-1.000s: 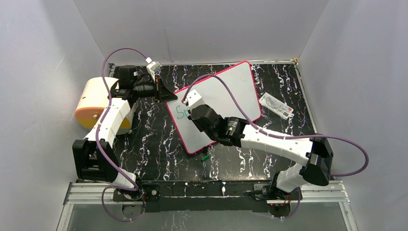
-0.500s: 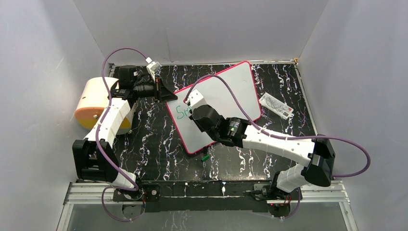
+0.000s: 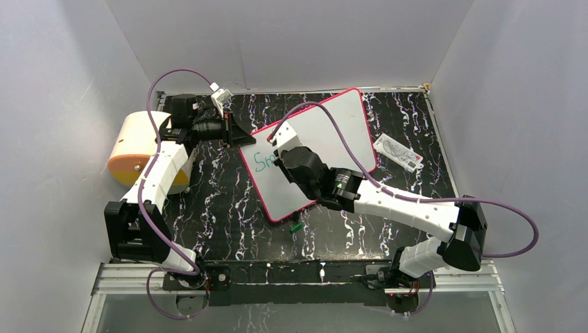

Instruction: Write a sentence on the whiteboard

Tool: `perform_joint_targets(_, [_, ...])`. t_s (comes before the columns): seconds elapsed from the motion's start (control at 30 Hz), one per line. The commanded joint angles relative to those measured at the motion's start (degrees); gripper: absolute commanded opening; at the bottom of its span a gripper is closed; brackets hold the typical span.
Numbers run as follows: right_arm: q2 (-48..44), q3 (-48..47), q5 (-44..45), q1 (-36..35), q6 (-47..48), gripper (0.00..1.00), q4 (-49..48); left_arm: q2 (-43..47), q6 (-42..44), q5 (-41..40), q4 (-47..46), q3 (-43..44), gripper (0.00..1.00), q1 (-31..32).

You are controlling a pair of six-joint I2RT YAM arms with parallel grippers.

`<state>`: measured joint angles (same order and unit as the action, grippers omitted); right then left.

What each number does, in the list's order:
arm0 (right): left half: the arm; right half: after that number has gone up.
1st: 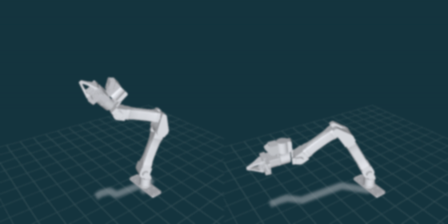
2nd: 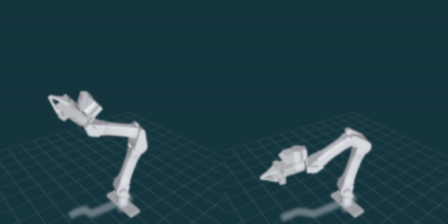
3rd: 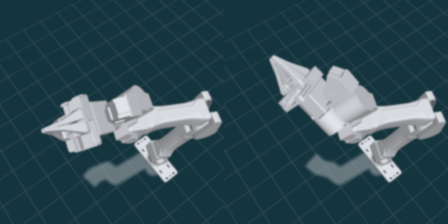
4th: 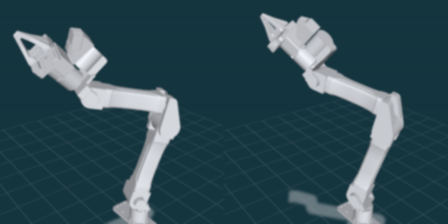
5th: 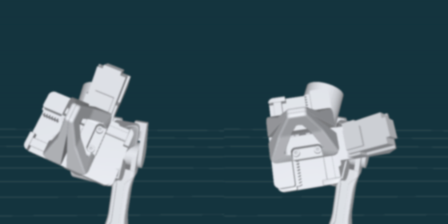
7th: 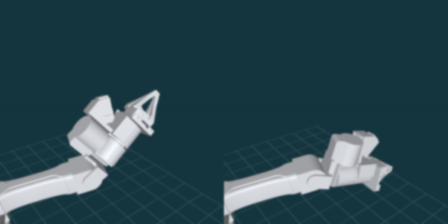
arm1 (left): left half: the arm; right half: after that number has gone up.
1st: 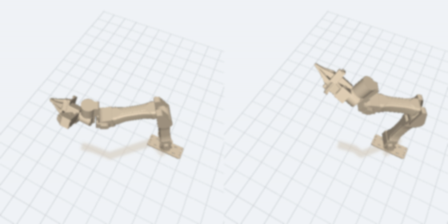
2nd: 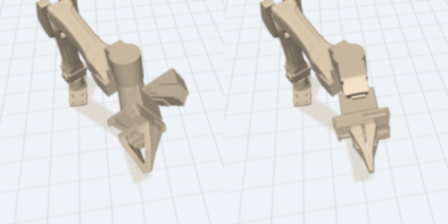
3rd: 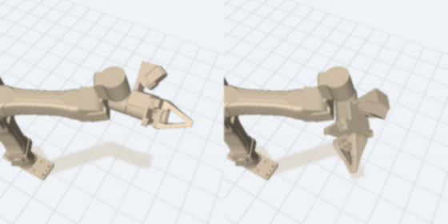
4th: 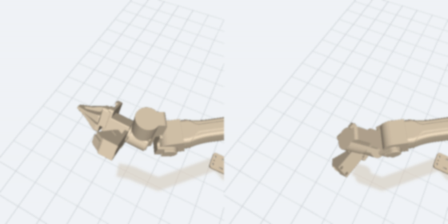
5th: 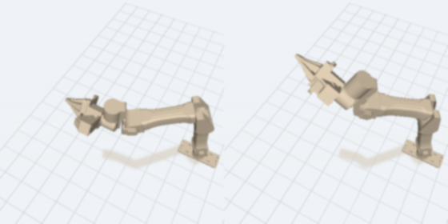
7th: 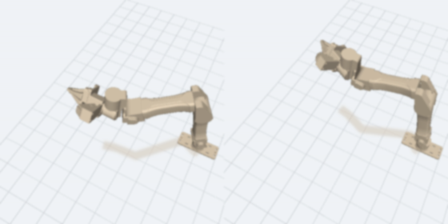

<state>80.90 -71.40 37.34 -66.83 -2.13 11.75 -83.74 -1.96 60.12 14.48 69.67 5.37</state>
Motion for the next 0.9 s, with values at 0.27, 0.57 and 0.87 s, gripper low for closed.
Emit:
perform_joint_targets(0.27, [1.41, -3.34, 0.76, 0.54, 2.04, 0.0, -4.92, 0.2, 2.35, -3.48, 2.68, -2.03, 0.0, 0.61])
perform_joint_targets(0.57, [2.49, -4.01, 0.81, 0.94, 2.04, 0.0, -5.27, 0.17, 2.36, -3.39, 2.74, -1.92, 0.0, 0.61])
perform_joint_targets(0.87, [3.71, -4.9, -0.16, 1.09, 0.92, 0.0, -0.3, 0.16, 2.35, -3.37, 2.7, -1.95, 0.0, 0.61])
